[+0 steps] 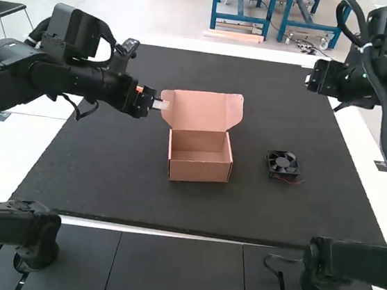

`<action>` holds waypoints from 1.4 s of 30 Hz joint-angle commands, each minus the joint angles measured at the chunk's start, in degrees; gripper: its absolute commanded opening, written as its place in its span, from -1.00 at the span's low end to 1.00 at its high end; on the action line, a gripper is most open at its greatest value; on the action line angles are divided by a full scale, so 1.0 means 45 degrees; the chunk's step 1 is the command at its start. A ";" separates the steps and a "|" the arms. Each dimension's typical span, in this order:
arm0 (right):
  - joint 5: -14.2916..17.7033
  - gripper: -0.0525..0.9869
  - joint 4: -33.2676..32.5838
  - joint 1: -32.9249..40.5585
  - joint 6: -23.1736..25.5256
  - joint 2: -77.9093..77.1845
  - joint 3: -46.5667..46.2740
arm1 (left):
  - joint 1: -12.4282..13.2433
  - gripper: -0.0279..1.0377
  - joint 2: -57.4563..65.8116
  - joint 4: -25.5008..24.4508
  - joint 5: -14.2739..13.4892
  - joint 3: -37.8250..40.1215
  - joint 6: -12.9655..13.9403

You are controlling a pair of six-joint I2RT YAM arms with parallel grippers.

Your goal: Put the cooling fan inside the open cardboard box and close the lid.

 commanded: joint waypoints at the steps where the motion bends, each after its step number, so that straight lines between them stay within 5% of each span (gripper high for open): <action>1: 0.0334 0.85 0.0122 -0.0324 -0.0476 0.0485 -0.0156 | -0.0731 0.86 0.0060 -0.0312 -0.0708 0.0781 0.0139; 5: 0.0354 0.85 0.0103 -0.0949 -0.1238 0.1325 -0.0488 | -0.1024 0.86 0.0178 -0.0957 -0.1430 0.1210 0.0119; 12: 0.0354 0.85 0.0142 -0.2023 -0.2195 0.2790 -0.0996 | -0.0595 0.86 0.0178 -0.1367 -0.2192 0.1152 0.0236; 22: 0.0002 0.85 -0.0034 -0.2707 -0.3562 0.4528 -0.1094 | 0.0069 0.86 0.0217 -0.1406 -0.2309 0.0781 0.1584; 28: -0.0681 0.85 -0.0014 -0.2726 -0.3543 0.5505 -0.1035 | 0.0128 0.86 0.0197 -0.1445 -0.2309 0.0722 0.1643; 42: -0.0896 0.84 0.0337 -0.2687 -0.3172 0.7302 -0.0684 | 0.0128 0.86 0.0217 -0.1309 -0.2309 0.0742 0.1643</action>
